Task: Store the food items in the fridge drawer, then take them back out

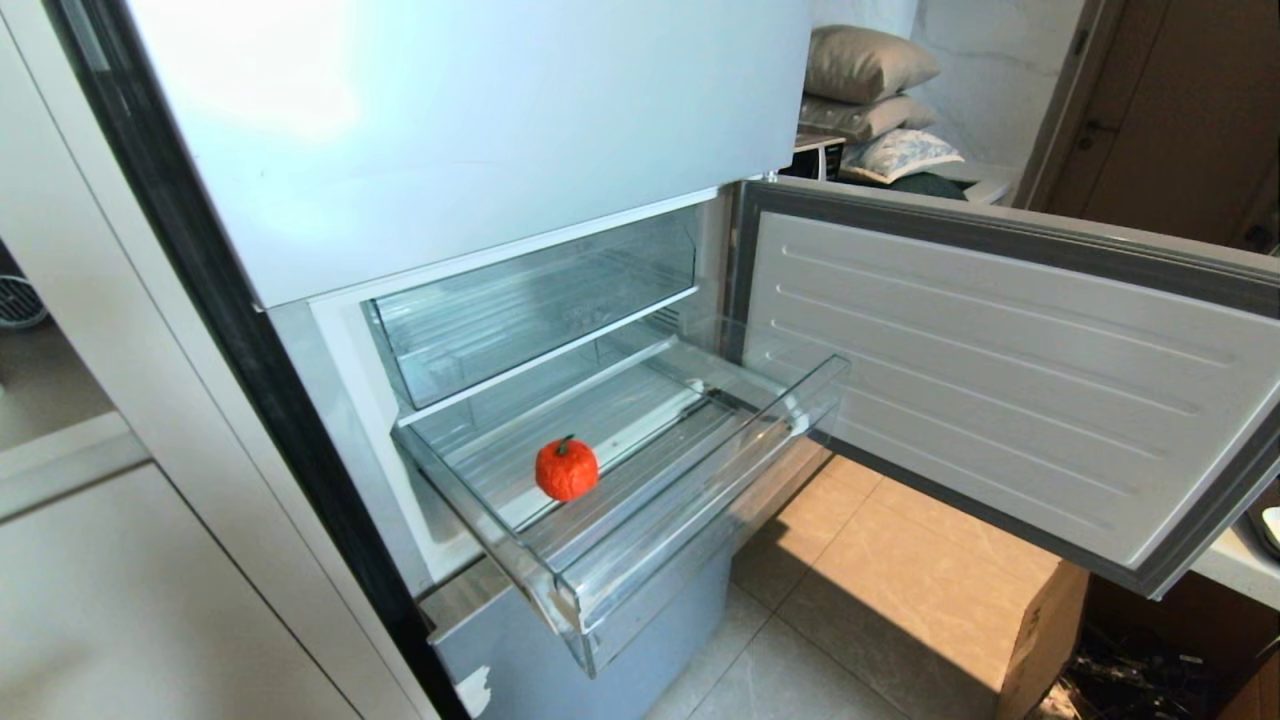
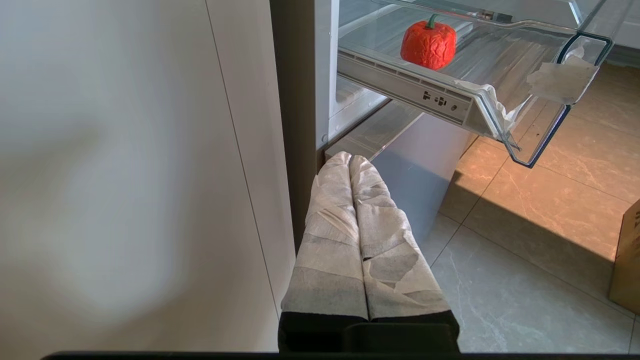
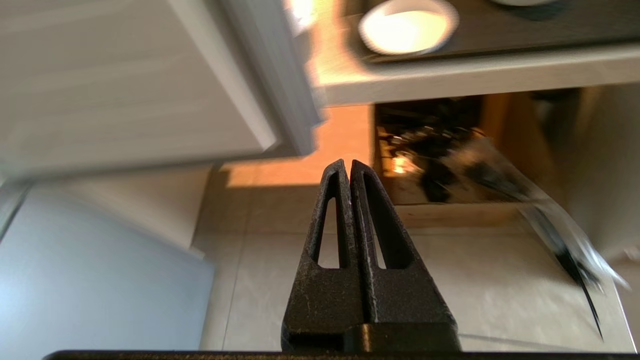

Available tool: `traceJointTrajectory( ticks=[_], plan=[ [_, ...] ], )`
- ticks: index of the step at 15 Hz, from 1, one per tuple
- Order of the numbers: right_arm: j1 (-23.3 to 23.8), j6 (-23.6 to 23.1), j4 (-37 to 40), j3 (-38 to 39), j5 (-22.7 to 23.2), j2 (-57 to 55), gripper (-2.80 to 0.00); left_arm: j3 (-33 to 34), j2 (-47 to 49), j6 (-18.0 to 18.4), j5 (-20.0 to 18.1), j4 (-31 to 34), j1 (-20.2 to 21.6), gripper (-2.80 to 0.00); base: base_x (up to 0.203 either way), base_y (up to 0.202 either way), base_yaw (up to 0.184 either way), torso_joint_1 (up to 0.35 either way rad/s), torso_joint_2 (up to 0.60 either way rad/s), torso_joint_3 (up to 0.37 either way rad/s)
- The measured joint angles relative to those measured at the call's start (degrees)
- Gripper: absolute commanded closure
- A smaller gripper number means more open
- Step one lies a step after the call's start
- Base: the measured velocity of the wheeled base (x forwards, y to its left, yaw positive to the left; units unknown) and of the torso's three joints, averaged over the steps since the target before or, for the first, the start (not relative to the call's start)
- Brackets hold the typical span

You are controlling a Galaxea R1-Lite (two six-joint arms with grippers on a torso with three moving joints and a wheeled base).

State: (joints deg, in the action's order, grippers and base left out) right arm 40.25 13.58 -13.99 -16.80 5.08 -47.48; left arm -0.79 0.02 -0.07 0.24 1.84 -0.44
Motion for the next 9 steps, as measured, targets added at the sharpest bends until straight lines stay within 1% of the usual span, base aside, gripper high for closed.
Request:
traceJointTrajectory(
  ticks=[2, 4, 5, 7, 9],
  plan=[
    [6.62, 0.33, -5.15, -2.58, 1.03, -9.32, 0.0, 0.0, 0.0, 0.0, -0.02, 0.0, 0.0, 0.0, 0.0, 0.0, 0.0, 0.0, 0.0, 0.0],
    [11.07, -0.25, -10.21, -4.42, 1.36, -16.77, 0.0, 0.0, 0.0, 0.0, 0.0, 0.0, 0.0, 0.0, 0.0, 0.0, 0.0, 0.0, 0.0, 0.0],
    [12.92, -1.22, -12.95, -5.15, 1.42, -20.37, -2.8, 0.0, 0.0, 0.0, -0.01, -0.02, 0.0, 0.0, 0.0, 0.0, 0.0, 0.0, 0.0, 0.0],
    [15.33, -2.89, -17.58, -6.67, 1.48, -27.32, -2.8, 0.0, 0.0, 0.0, 0.0, 0.0, 0.0, 0.0, 0.0, 0.0, 0.0, 0.0, 0.0, 0.0],
    [16.52, -3.4, -20.0, -10.01, 1.45, -33.56, -2.8, 0.0, 0.0, 0.0, 0.0, 0.0, 0.0, 0.0, 0.0, 0.0, 0.0, 0.0, 0.0, 0.0]
  ],
)
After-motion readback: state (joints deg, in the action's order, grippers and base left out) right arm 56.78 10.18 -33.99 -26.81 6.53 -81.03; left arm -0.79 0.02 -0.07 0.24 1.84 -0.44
